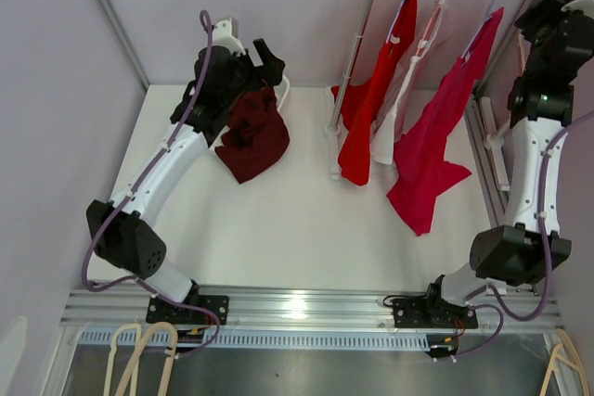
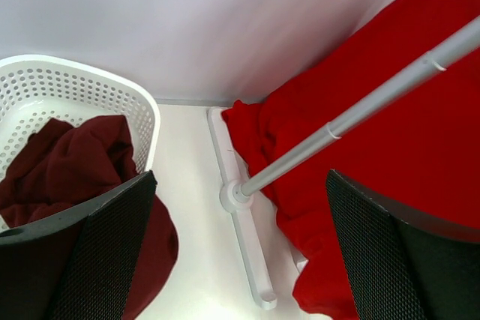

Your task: Remove the t-shirt from the hanger

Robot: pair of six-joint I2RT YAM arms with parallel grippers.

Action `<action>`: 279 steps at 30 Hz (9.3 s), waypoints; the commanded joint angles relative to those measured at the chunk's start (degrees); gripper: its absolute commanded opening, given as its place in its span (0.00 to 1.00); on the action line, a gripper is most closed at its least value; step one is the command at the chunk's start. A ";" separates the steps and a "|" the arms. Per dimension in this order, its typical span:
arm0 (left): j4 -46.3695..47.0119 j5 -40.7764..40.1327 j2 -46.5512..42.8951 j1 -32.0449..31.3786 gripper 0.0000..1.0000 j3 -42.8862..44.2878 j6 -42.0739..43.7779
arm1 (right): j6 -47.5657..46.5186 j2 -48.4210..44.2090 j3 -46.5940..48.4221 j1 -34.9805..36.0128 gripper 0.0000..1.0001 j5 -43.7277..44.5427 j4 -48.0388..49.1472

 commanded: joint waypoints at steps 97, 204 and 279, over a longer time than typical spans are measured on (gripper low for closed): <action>2.21 -0.62 -8.10 -2.46 1.00 -6.98 4.74 | -8.66 17.17 32.56 20.70 0.45 32.71 -32.72; 51.34 -16.44 -13.20 -63.98 0.99 -42.67 33.57 | 19.90 -28.28 -4.79 37.48 0.00 32.18 -50.03; -8.41 16.78 5.27 -40.69 0.01 2.04 1.65 | -4.53 -20.29 6.54 38.83 0.00 33.34 -43.44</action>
